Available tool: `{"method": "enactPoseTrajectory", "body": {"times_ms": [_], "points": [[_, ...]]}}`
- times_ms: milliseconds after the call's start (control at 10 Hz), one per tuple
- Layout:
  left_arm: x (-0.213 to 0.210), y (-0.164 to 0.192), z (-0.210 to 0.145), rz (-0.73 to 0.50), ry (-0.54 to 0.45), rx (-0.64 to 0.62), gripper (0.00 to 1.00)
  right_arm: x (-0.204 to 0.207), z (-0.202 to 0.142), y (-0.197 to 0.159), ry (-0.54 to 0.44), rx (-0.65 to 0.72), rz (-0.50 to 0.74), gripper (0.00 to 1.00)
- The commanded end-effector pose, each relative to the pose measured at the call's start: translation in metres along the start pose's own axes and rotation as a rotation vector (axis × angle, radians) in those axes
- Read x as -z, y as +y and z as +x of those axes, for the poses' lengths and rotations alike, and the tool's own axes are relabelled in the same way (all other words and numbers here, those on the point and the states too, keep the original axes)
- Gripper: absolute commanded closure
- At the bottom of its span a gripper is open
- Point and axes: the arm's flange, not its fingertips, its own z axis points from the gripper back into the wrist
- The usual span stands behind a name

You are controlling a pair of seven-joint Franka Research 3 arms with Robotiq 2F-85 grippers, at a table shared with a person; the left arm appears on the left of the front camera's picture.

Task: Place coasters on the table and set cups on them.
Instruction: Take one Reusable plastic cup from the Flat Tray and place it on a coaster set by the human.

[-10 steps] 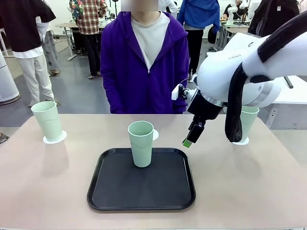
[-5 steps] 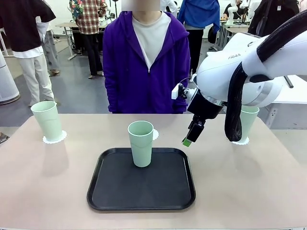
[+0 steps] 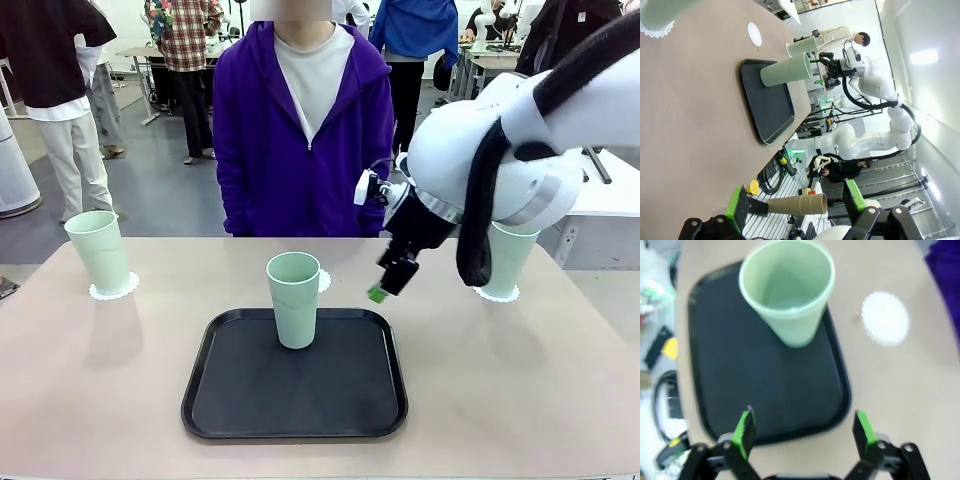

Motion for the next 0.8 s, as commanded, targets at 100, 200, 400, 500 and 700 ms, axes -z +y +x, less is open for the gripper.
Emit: {"method": "enactPoseTrajectory", "body": {"times_ms": [100, 200, 400, 500, 700], "points": [[-0.002, -0.001, -0.001, -0.010, -0.012, 0.015, 0.00, 0.042, -0.041, -0.014, -0.512, -0.223, 0.127, 0.00], [-0.002, -0.001, -0.001, -0.010, -0.012, 0.015, 0.00, 0.047, -0.053, -0.016, -0.580, -0.243, 0.114, 0.00], [-0.002, -0.001, -0.001, -0.010, -0.012, 0.015, 0.00, 0.057, -0.080, -0.018, -0.674, -0.224, 0.099, 0.00], [-0.002, -0.001, -0.001, -0.010, -0.012, 0.015, 0.00, 0.059, -0.088, -0.018, -0.701, -0.221, 0.094, 0.00], [-0.002, -0.001, -0.001, -0.010, -0.012, 0.015, 0.00, 0.067, -0.100, -0.014, -0.754, -0.202, 0.077, 0.00]]}}
